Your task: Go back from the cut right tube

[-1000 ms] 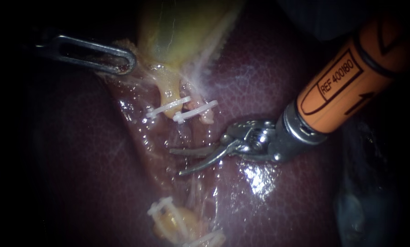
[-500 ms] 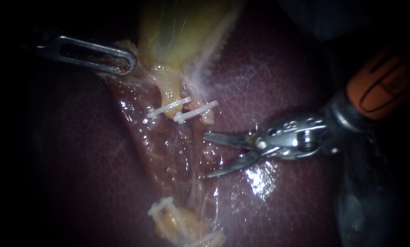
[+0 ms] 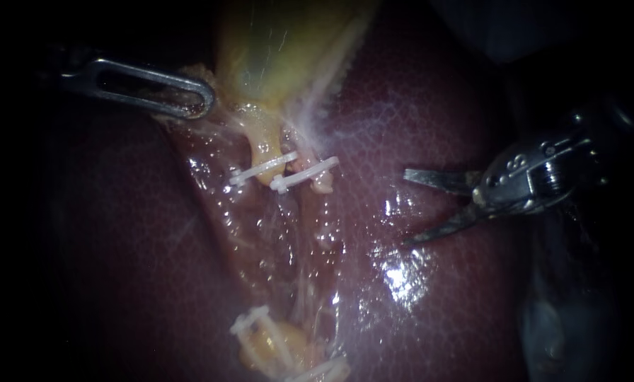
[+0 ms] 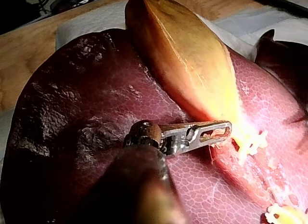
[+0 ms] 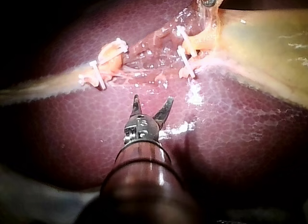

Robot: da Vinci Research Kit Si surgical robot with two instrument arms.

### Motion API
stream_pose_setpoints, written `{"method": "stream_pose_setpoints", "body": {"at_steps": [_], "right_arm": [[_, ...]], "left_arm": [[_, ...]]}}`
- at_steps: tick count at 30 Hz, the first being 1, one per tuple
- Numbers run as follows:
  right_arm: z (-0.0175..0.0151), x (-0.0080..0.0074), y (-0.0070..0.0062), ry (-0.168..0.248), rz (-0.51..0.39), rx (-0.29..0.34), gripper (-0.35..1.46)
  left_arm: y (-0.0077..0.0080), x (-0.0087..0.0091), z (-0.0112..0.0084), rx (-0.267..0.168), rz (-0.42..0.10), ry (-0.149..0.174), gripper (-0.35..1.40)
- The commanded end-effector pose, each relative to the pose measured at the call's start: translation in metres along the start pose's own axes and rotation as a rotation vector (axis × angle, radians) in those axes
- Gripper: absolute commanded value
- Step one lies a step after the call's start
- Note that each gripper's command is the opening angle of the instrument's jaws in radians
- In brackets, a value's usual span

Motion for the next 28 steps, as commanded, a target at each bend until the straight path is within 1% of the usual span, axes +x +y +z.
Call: {"method": "stream_pose_setpoints", "body": {"at_steps": [1, 5, 7, 10, 13, 14, 16, 19, 25, 28], "right_arm": [[0.0, 0.0, 0.0, -0.002, 0.006, 0.006, 1.44], [-0.0001, -0.0001, 0.0, -0.013, 0.019, 0.008, 1.45], [-0.0001, -0.0002, 0.0, -0.014, 0.028, 0.016, 1.45], [-0.0002, -0.0003, 0.0, -0.001, 0.042, 0.056, 1.45], [-0.0003, -0.0004, 0.0, 0.001, 0.044, 0.062, 1.45], [-0.0003, -0.0004, 0.0, 0.001, 0.044, 0.062, 1.45], [-0.0003, -0.0004, 0.0, 0.001, 0.043, 0.062, 1.45], [-0.0003, -0.0005, 0.0, 0.001, 0.043, 0.063, 1.45], [-0.0003, -0.0005, 0.0, 0.006, 0.043, 0.073, 1.45], [-0.0002, -0.0004, -0.0001, 0.021, 0.043, 0.105, 1.45]], "left_arm": [[0.0001, 0.0002, 0.0003, -0.002, 0.001, -0.001, -0.35], [0.0006, 0.0015, 0.0019, 0.005, 0.01, 0.001, -0.35], [0.001, 0.0023, 0.003, 0.008, 0.022, 0.002, -0.35], [0.0015, 0.0035, 0.0046, 0.016, 0.016, 0.001, -0.35], [0.002, 0.0046, 0.006, 0.022, 0.004, 0.012, -0.35], [0.0021, 0.0048, 0.0063, 0.025, 0.008, 0.013, -0.35], [0.0025, 0.0051, 0.0067, 0.031, 0.0, 0.018, -0.35], [0.0028, 0.0052, 0.0067, 0.038, 0.003, 0.021, -0.35], [0.0028, 0.0051, 0.0066, 0.046, 0.004, 0.024, -0.35], [0.0027, 0.0049, 0.0063, 0.045, 0.005, 0.024, -0.35]]}}
